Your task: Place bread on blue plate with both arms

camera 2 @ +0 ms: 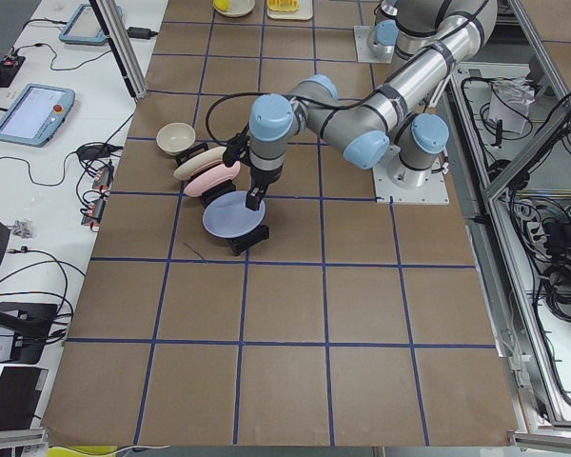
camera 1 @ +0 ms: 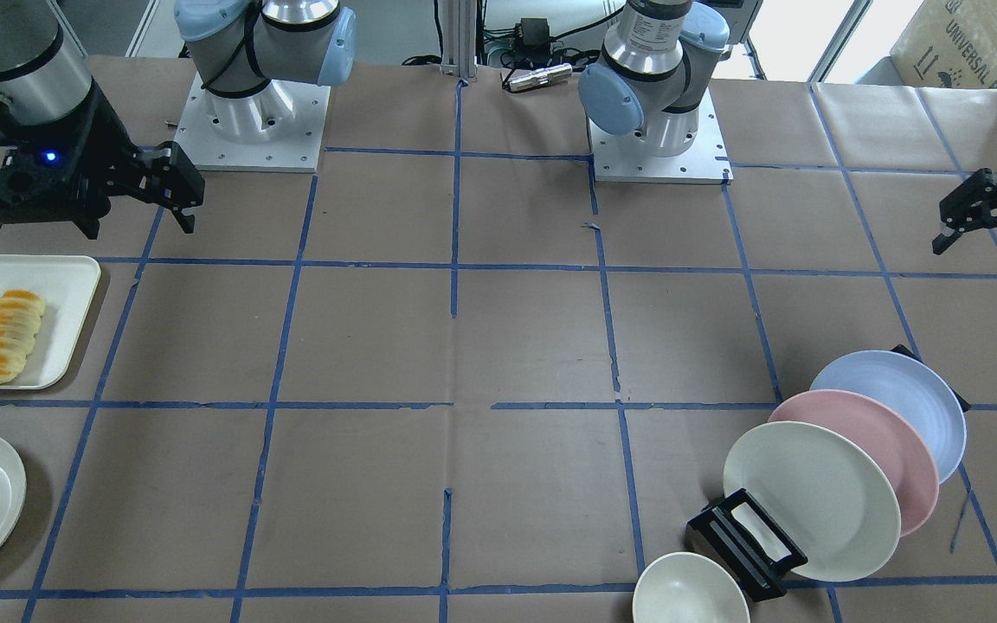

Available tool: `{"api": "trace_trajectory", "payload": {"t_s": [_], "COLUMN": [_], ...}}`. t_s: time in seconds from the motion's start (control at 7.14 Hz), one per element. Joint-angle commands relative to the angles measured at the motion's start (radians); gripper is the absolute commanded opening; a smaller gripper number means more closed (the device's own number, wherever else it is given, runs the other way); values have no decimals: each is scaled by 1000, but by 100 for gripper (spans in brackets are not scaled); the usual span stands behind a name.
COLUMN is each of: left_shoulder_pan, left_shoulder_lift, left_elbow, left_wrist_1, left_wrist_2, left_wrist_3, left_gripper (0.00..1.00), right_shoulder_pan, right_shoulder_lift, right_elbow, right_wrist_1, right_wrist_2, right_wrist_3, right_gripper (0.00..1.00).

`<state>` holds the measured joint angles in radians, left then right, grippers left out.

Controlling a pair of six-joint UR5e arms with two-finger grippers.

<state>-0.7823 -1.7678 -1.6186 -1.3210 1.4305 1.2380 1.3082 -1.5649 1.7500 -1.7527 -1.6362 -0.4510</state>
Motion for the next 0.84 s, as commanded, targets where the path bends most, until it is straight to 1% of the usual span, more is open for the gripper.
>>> {"api": "trace_trajectory", "payload": {"t_s": [0.0,0.14,0.28,0.42,0.56,0.7], "left_shoulder_pan": [-3,-35,-66,-99,-123,-124], "left_shoulder_lift": [-210,-285,-339,-398,-439,-456], "left_elbow": [135,199,257,282,283,283], "left_wrist_1": [63,63,63,62,63,63], "left_wrist_2": [-51,-64,-61,-53,-48,-47], "left_wrist_3": [52,49,29,-23,-76,-90], "left_gripper": [100,100,100,100,100,100], "right_shoulder_pan": [-253,-368,-429,-479,-528,-550], "right_shoulder_lift": [13,25,73,115,149,186], "right_elbow": [209,265,278,267,261,261], "right_wrist_1": [-244,-299,-313,-315,-315,-347], "right_wrist_2": [22,82,102,102,102,102], "right_wrist_3": [-299,-323,-354,-356,-357,-357], "right_gripper": [92,92,92,92,92,92]}}
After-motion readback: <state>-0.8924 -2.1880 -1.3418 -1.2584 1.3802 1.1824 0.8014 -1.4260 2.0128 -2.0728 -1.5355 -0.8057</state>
